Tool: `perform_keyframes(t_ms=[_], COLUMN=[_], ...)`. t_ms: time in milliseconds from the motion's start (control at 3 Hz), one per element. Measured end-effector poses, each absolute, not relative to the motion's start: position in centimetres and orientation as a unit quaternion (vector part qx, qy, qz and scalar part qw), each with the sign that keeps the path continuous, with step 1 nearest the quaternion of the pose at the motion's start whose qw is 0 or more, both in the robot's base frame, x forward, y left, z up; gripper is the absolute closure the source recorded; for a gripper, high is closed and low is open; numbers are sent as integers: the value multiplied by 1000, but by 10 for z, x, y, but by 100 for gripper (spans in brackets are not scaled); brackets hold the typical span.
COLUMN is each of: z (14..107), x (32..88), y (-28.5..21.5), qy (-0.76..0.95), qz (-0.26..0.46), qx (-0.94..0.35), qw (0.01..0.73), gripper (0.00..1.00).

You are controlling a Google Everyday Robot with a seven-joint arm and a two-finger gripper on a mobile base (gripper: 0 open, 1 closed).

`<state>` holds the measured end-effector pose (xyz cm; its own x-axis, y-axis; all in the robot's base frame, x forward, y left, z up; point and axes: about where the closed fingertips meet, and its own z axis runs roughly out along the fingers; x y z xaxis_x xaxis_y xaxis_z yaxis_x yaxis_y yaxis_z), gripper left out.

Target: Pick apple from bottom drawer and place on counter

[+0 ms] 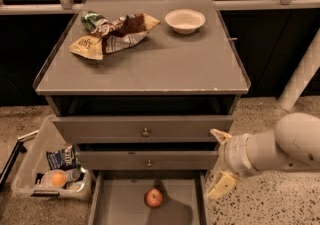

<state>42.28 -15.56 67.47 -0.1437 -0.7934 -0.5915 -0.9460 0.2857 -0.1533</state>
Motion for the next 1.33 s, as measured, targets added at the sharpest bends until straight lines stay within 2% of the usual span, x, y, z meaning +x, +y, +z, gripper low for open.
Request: perform_keyframes(t_ms=[667,1333], z=[580,479], x=[435,447], y=[-154,-159], qy=[736,751], qz=[134,183], qx=[-568,-539], qw=[344,334], gripper=[0,0])
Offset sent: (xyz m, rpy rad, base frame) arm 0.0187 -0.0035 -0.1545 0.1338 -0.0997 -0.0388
